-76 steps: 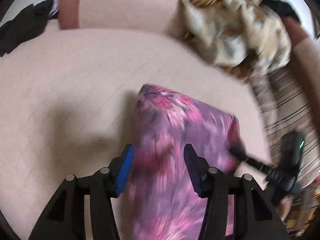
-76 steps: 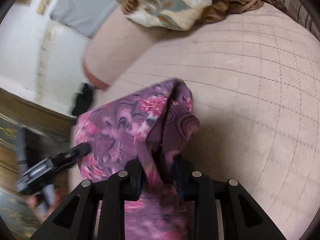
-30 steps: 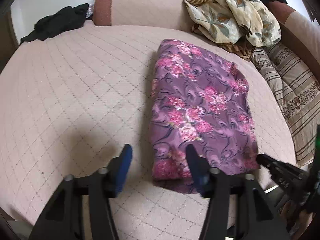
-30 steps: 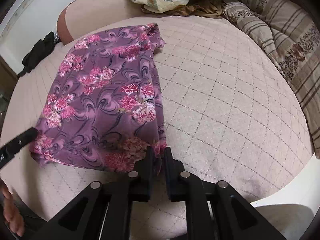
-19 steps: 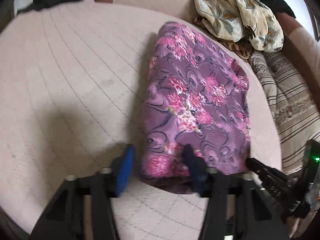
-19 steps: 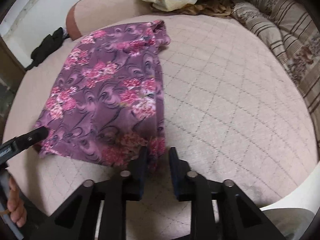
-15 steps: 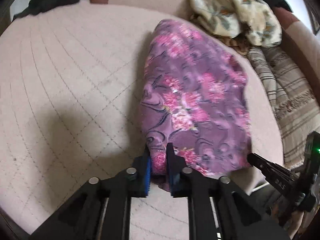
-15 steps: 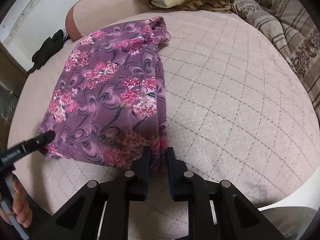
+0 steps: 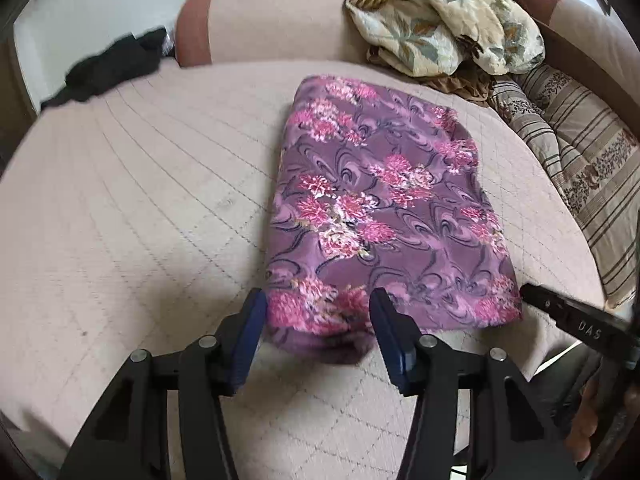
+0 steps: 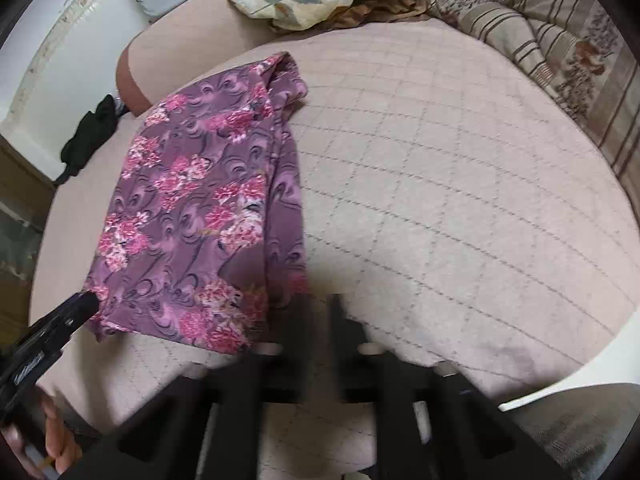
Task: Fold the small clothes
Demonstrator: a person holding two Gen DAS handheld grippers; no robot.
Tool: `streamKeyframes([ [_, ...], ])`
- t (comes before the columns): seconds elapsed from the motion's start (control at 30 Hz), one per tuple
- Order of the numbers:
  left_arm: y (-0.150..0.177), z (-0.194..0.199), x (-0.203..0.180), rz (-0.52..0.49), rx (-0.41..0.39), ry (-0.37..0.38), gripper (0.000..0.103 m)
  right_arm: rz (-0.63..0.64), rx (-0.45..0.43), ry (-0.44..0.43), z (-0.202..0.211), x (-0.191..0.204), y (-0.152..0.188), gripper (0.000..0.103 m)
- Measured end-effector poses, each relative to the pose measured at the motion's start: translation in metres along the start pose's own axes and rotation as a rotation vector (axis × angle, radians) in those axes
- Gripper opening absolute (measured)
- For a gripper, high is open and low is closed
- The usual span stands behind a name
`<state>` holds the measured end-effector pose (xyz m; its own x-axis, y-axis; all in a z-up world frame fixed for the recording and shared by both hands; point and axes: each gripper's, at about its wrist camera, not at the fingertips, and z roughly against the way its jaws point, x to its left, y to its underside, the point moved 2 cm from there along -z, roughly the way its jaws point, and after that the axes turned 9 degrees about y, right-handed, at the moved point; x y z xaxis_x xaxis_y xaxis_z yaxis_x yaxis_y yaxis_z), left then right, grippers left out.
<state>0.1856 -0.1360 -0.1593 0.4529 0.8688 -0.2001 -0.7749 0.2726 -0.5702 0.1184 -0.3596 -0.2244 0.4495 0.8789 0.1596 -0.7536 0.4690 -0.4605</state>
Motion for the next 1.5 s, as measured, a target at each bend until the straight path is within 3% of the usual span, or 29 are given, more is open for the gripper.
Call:
streamKeyframes([
  [0.03,0.003,0.005,-0.004,-0.004,-0.012,0.000,0.065,0.002,-0.024,0.027,0.008,0.000,0.001,0.057],
  [0.07,0.006,0.011,-0.007,-0.005,-0.030,-0.006,0.068,-0.001,-0.050,0.048,0.016,-0.001,0.001,0.070],
  [0.13,0.010,0.027,-0.012,-0.015,-0.080,-0.029,0.072,-0.016,-0.099,0.079,0.033,-0.002,0.005,0.078],
  [0.23,0.012,0.045,-0.020,-0.045,-0.144,-0.053,0.081,-0.036,-0.111,0.125,0.048,-0.008,0.013,0.079],
  [0.43,0.022,0.092,-0.029,-0.041,-0.264,-0.050,0.082,-0.040,-0.137,0.222,0.088,-0.012,0.033,0.082],
  [0.6,0.022,0.146,-0.048,-0.109,-0.365,-0.063,0.083,-0.026,-0.189,0.236,0.134,-0.002,0.043,0.086],
  [0.7,0.019,0.173,-0.062,-0.158,-0.375,-0.062,0.086,-0.009,-0.227,0.255,0.159,0.004,0.041,0.089],
  [0.93,0.016,0.213,-0.074,-0.135,-0.406,-0.047,0.093,-0.015,-0.285,0.269,0.202,0.009,0.038,0.090],
  [1.3,0.015,0.237,-0.097,-0.175,-0.432,-0.017,0.094,-0.060,-0.416,0.309,0.258,0.007,0.037,0.092],
  [1.5,0.016,0.234,-0.099,-0.184,-0.420,-0.024,0.094,-0.052,-0.428,0.309,0.263,0.011,0.037,0.093],
])
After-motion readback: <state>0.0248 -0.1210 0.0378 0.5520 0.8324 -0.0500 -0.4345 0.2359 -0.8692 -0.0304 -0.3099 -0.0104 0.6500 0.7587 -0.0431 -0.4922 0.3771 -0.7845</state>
